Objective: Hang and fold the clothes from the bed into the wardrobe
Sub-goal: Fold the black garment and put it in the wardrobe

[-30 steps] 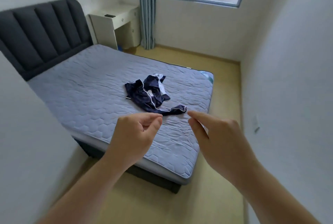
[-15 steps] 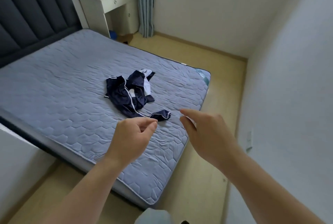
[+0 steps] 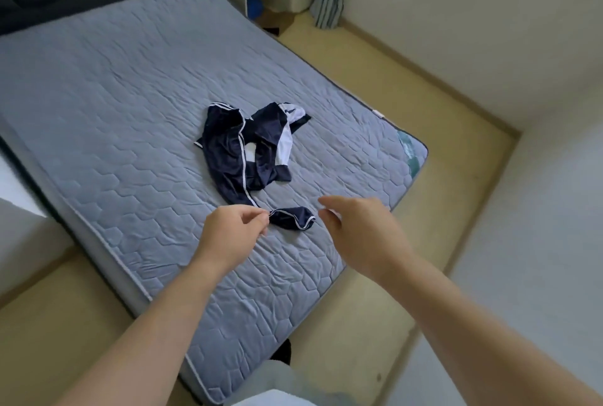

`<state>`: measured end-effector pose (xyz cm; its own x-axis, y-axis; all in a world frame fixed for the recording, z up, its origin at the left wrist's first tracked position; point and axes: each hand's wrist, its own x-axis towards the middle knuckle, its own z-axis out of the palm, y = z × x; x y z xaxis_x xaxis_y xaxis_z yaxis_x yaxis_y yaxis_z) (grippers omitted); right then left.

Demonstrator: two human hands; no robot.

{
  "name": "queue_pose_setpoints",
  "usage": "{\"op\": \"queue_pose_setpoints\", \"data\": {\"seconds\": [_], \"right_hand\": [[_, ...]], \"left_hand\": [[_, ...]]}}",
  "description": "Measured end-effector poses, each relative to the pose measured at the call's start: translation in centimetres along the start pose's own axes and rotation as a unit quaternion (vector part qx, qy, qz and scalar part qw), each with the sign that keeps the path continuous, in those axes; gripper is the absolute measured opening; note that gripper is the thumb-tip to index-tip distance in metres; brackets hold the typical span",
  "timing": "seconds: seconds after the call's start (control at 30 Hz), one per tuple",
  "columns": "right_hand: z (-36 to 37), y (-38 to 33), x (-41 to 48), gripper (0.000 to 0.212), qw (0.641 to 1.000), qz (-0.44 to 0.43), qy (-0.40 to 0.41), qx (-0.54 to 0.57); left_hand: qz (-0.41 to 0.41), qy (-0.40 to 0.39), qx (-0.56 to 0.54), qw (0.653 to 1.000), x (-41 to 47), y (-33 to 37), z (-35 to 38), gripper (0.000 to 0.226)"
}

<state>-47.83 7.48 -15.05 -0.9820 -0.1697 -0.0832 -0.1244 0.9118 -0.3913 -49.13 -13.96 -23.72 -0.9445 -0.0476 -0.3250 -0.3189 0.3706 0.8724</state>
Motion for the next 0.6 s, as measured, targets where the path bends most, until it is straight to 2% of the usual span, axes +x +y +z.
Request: {"op": "queue_pose_setpoints", "data": {"seconds": [0.2,0.37,0.5,0.6], "right_hand": [[1.9,3.7,9.5,0.027,0.995,-0.031,-0.094,-0.015],[7.4,7.7,17.8,0.026,0.977,-0.068,-0.198,-0.044],[14.2,11.4,23.9,0.032,0.951,-0.088,-0.293,-0.056],[20.1,14.2,27.3,0.035,0.935,-0.058,-0.344,-0.069]], "left_hand": [[-0.054,0.046,-0.003,0.997,6.1,0.1,1.0,0.024],[-0.132,0.090,-0.025,0.987,10.8,-1.8,3.2,0.016],[-0.239,0.138,-0.088,0.957,14.4,-5.5,6.8,0.016],[-0.307,0.163,-0.159,0.924,16.4,-8.9,10.1,0.017]]}}
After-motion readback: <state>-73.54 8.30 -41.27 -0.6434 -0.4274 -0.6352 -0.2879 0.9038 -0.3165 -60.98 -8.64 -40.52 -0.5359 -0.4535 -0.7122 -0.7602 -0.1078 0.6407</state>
